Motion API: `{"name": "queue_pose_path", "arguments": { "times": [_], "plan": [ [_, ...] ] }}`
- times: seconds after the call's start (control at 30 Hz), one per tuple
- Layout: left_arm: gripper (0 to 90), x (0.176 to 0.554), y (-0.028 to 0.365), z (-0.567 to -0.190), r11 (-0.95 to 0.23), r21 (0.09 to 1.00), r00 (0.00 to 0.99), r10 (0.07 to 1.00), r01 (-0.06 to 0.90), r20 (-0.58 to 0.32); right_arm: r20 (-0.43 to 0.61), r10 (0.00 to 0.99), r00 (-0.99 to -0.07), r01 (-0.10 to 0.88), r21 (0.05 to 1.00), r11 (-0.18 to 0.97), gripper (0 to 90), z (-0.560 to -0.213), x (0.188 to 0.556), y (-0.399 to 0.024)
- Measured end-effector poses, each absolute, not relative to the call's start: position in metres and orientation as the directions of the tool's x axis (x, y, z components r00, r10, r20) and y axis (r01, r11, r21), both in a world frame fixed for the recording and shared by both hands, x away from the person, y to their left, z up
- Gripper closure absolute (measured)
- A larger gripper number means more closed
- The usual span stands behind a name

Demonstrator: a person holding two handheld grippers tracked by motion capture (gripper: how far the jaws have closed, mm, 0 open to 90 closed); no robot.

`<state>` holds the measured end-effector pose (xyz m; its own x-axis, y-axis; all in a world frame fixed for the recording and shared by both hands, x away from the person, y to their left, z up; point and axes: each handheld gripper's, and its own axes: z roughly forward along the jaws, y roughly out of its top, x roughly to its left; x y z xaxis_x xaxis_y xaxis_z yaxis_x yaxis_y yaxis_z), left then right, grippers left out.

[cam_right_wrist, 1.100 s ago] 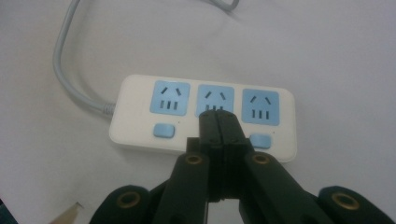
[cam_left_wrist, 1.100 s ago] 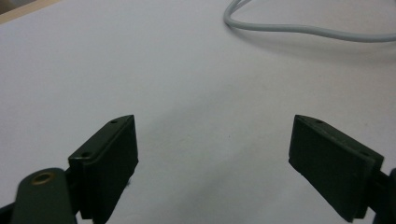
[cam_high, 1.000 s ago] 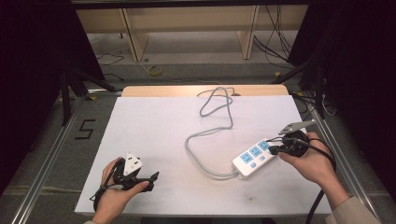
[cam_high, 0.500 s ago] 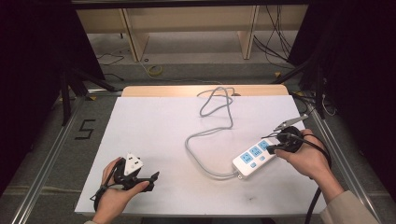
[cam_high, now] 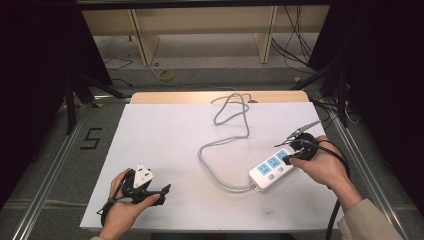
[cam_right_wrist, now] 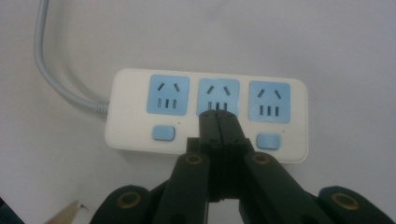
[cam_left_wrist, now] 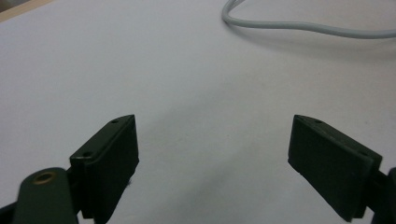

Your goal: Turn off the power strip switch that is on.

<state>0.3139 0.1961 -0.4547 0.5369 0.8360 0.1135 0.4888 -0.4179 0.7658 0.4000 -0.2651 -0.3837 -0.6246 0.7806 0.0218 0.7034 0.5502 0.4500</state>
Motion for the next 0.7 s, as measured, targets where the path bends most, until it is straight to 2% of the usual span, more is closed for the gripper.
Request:
{"name": "queue_pose_path", "arguments": {
  "times": [0.43,0.7],
  "plan": [
    [15.7,0.314,0.196,-0.455,-0.421,0.764,0.538,0.835,0.488,0.117,0.013,0.786,-0.618,0.730,0.381,0.567,90.0,-0.393,0.410,-0.257],
    [15.7,0.314,0.196,-0.455,-0.422,0.764,0.538,0.835,0.488,0.118,0.015,0.788,-0.616,0.735,0.370,0.568,90.0,-0.395,0.413,-0.255]
  ]
}}
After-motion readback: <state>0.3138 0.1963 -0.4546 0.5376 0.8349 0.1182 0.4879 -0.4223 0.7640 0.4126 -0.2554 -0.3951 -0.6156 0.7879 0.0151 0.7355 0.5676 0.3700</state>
